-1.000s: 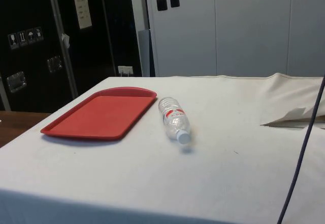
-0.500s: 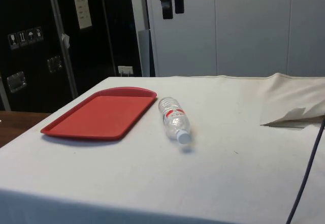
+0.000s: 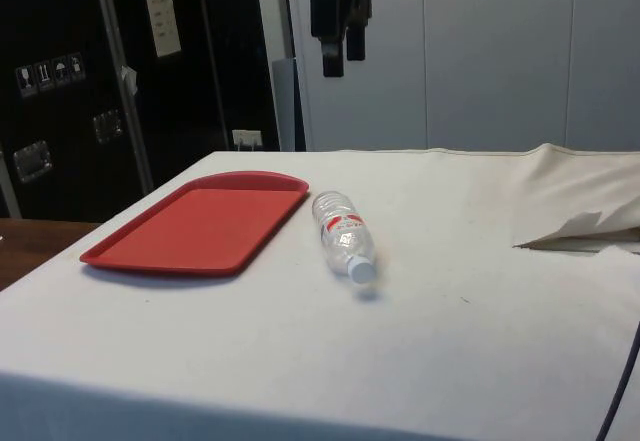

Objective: Place the bottle upright on the tray.

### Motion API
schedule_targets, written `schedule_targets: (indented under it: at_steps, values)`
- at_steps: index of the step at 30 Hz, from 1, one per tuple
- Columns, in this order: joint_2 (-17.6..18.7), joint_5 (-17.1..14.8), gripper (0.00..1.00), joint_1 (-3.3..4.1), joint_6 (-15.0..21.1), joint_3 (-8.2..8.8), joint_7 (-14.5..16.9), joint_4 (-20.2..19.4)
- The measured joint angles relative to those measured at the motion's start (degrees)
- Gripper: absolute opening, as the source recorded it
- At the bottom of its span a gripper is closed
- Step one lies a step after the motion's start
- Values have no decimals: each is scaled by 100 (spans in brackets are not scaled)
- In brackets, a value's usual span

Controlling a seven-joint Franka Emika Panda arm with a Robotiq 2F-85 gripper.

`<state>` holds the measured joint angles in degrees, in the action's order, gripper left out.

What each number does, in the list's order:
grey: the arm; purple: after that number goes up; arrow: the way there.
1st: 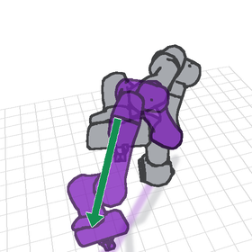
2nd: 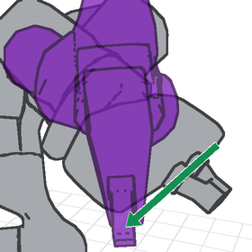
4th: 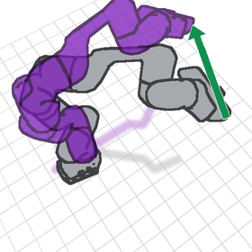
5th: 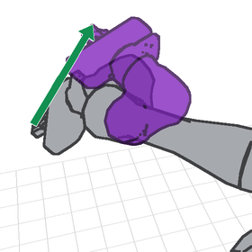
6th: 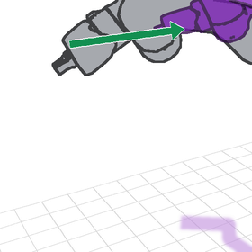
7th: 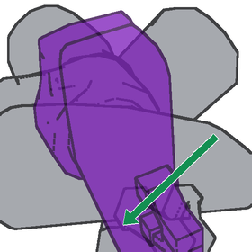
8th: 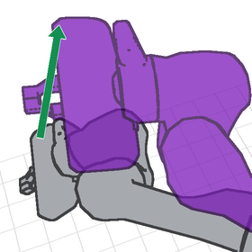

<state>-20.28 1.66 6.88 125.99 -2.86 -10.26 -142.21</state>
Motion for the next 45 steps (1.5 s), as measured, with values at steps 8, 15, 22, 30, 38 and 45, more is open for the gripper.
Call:
schedule_targets:
  at_steps: [8,15,22,30,38,45]
  values:
    - [120,0,100,0,493,-23,-17,-309]
    - [355,0,100,-6,871,-23,6,-487]
    - [745,0,100,-17,1289,-17,74,-579]
    - [1175,0,100,-57,1684,34,212,-602]
    - [1587,0,100,-69,2051,120,378,-602]
    - [2011,0,100,-80,2406,206,539,-567]
